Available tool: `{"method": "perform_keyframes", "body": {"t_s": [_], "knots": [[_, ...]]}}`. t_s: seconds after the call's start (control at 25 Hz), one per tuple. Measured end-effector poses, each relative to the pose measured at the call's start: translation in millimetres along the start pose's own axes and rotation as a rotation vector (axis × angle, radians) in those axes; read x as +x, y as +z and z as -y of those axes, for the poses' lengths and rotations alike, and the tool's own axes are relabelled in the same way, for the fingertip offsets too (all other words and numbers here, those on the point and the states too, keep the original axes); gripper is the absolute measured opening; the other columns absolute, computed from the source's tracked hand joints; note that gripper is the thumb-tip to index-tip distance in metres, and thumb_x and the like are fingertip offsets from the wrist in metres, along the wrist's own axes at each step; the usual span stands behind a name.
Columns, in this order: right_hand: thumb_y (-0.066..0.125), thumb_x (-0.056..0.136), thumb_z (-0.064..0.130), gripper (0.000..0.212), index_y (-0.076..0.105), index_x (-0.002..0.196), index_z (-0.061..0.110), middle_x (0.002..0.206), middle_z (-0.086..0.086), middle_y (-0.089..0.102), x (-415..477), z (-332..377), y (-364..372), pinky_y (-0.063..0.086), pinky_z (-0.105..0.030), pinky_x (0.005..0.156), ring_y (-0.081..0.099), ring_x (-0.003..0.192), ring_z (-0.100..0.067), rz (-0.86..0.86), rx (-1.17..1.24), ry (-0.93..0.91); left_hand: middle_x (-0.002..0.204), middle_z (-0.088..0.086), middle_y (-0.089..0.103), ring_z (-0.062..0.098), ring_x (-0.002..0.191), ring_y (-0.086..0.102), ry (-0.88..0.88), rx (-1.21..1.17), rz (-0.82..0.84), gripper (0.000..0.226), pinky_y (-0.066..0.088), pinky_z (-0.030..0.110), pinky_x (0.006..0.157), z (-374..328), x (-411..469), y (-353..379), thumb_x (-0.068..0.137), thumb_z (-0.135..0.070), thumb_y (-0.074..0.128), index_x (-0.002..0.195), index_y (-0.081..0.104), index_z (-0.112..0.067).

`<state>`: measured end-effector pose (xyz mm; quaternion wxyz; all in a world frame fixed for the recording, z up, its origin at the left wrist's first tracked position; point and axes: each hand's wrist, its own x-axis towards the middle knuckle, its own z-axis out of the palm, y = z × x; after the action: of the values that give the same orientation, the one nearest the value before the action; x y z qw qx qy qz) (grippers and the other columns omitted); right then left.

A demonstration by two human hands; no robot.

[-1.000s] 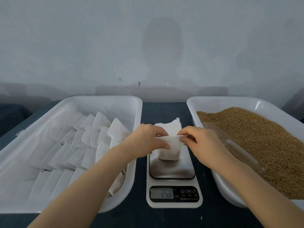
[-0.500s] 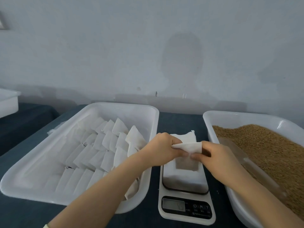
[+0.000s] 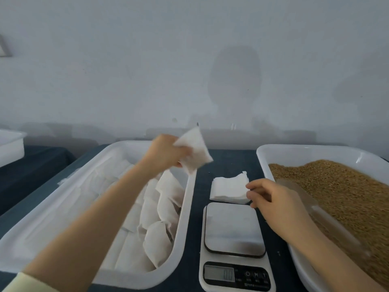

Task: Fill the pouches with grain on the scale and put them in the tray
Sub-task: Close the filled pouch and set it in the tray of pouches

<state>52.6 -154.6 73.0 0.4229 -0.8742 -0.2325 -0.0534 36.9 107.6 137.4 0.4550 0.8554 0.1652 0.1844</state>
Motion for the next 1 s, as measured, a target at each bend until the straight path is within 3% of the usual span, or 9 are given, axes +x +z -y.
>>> {"method": "perform_keyframes", "body": {"t_s": [0.12, 0.2, 0.44, 0.56, 0.68, 0.76, 0.84, 0.92, 1.0], "knots": [[0.059, 0.091, 0.024, 0.012, 0.063, 0.102, 0.028, 0.08, 0.015, 0.067, 0, 1, 1, 0.044, -0.004, 0.06, 0.063, 0.07, 0.003, -0.004, 0.0, -0.01, 0.078, 0.013, 0.07, 0.024, 0.064, 0.071, -0.135, 0.049, -0.239, 0.01, 0.06, 0.033, 0.058, 24, 34, -15, 0.08, -0.011, 0.067, 0.071, 0.066, -0.008], [0.058, 0.092, 0.024, 0.012, 0.065, 0.102, 0.027, 0.082, 0.016, 0.066, 1, 1, 2, 0.044, -0.003, 0.062, 0.062, 0.071, 0.004, -0.003, -0.005, -0.012, 0.082, 0.021, 0.07, 0.033, 0.072, 0.071, -0.258, 0.153, -0.271, 0.008, 0.06, 0.045, 0.071, 46, 50, -16, 0.083, -0.006, 0.061, 0.077, 0.065, -0.001], [0.054, 0.094, 0.025, 0.013, 0.064, 0.103, 0.026, 0.083, 0.013, 0.066, 3, 2, 3, 0.05, -0.01, 0.066, 0.062, 0.072, 0.0, 0.011, -0.017, -0.02, 0.083, 0.024, 0.064, 0.038, 0.092, 0.066, -0.434, 0.508, -0.057, 0.015, 0.053, 0.037, 0.072, 93, 58, 2, 0.086, -0.004, 0.056, 0.088, 0.062, 0.009], [0.051, 0.096, 0.024, 0.015, 0.064, 0.103, 0.023, 0.085, 0.011, 0.067, 5, 3, 4, 0.051, -0.015, 0.069, 0.063, 0.074, -0.001, 0.024, -0.029, -0.031, 0.09, 0.023, 0.064, 0.033, 0.083, 0.062, -0.477, 0.562, 0.058, 0.02, 0.046, 0.03, 0.06, 101, 51, 4, 0.085, -0.013, 0.06, 0.086, 0.06, 0.007], [0.05, 0.097, 0.023, 0.016, 0.064, 0.105, 0.022, 0.085, 0.013, 0.065, 5, 2, 5, 0.047, -0.008, 0.065, 0.061, 0.074, 0.003, 0.028, -0.031, -0.026, 0.102, 0.02, 0.056, 0.031, 0.089, 0.06, -0.548, 0.523, 0.101, 0.045, 0.045, 0.03, 0.065, 112, 50, 0, 0.087, -0.02, 0.062, 0.119, 0.051, 0.01], [0.049, 0.097, 0.022, 0.016, 0.064, 0.104, 0.023, 0.081, 0.017, 0.063, 5, 0, 4, 0.046, -0.006, 0.063, 0.06, 0.071, 0.005, 0.019, -0.024, -0.009, 0.103, 0.021, 0.058, 0.034, 0.091, 0.06, -0.501, 0.567, 0.062, 0.043, 0.046, 0.032, 0.068, 111, 50, -2, 0.091, -0.018, 0.057, 0.123, 0.049, 0.011], [0.049, 0.097, 0.021, 0.016, 0.064, 0.102, 0.023, 0.077, 0.019, 0.061, 6, -2, 3, 0.045, -0.006, 0.061, 0.06, 0.069, 0.005, -0.008, -0.019, 0.004, 0.115, 0.021, 0.06, 0.036, 0.105, 0.058, -0.376, 0.745, -0.072, 0.036, 0.045, 0.038, 0.084, 102, 52, -2, 0.095, -0.025, 0.052, 0.119, 0.051, 0.002], [0.049, 0.097, 0.021, 0.016, 0.064, 0.1, 0.025, 0.075, 0.019, 0.061, 7, -4, 2, 0.046, -0.008, 0.059, 0.061, 0.067, 0.003, -0.048, -0.02, 0.026, 0.117, 0.013, 0.063, 0.032, 0.113, 0.056, -0.183, 0.931, -0.209, 0.034, 0.035, 0.04, 0.093, 78, 49, 6, 0.098, -0.036, 0.045, 0.122, 0.05, -0.012], [0.048, 0.097, 0.023, 0.016, 0.063, 0.098, 0.029, 0.073, 0.021, 0.06, 8, -5, 1, 0.046, -0.01, 0.056, 0.061, 0.064, 0.002, -0.072, -0.041, 0.048, 0.108, 0.003, 0.067, 0.028, 0.11, 0.057, 0.085, 0.977, -0.221, 0.023, 0.033, 0.037, 0.091, 49, 44, 26, 0.099, -0.032, 0.044, 0.116, 0.057, -0.022]]}}
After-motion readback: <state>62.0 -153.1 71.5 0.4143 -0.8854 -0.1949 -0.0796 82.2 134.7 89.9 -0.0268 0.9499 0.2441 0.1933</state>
